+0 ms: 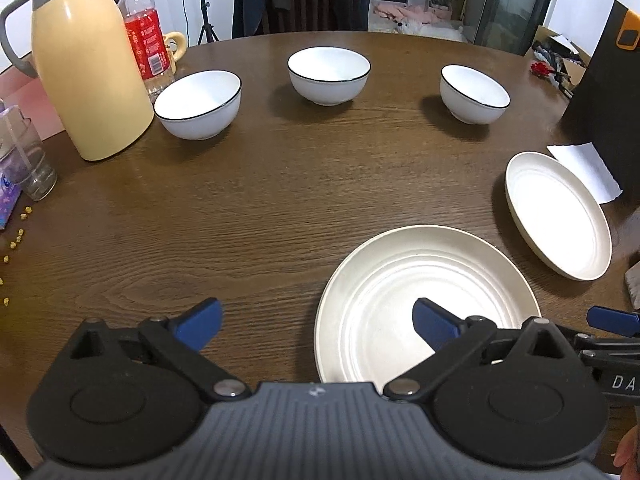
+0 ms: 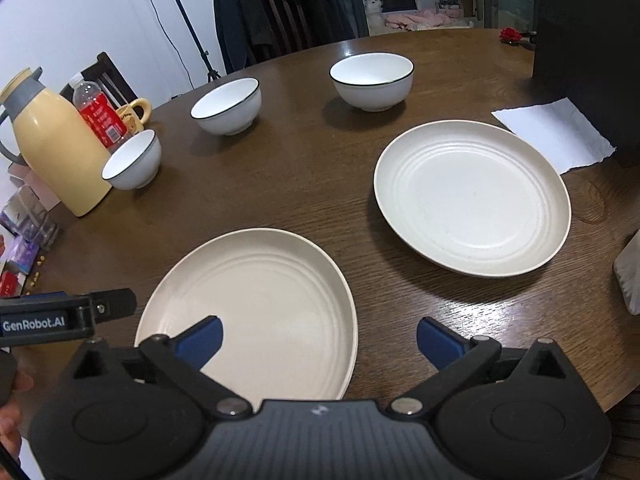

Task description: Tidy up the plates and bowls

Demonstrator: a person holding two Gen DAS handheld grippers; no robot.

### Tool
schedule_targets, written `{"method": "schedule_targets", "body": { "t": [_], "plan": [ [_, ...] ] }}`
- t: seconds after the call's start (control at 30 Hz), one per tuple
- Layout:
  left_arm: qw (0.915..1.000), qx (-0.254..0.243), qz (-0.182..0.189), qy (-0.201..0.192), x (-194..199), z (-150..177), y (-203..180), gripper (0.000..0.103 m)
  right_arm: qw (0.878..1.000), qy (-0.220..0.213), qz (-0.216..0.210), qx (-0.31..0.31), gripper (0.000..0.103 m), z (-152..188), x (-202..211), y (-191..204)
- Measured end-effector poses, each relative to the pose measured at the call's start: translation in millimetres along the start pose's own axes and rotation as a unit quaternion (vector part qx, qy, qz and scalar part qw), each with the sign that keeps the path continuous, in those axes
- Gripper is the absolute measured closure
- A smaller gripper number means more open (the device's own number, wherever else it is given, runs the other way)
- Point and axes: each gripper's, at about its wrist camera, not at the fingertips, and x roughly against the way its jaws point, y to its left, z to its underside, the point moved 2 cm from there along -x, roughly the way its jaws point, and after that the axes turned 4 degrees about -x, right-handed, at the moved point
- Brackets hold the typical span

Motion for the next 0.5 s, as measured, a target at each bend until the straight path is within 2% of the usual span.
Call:
{"method": "schedule_targets", "body": {
  "t": [0.5],
  "plan": [
    [0.9987,0.007,0.033,-0.038,42,21,-13,0.000,0.999,-0.042,0.013,-0.011,0.000,16,48,-13]
  ]
}}
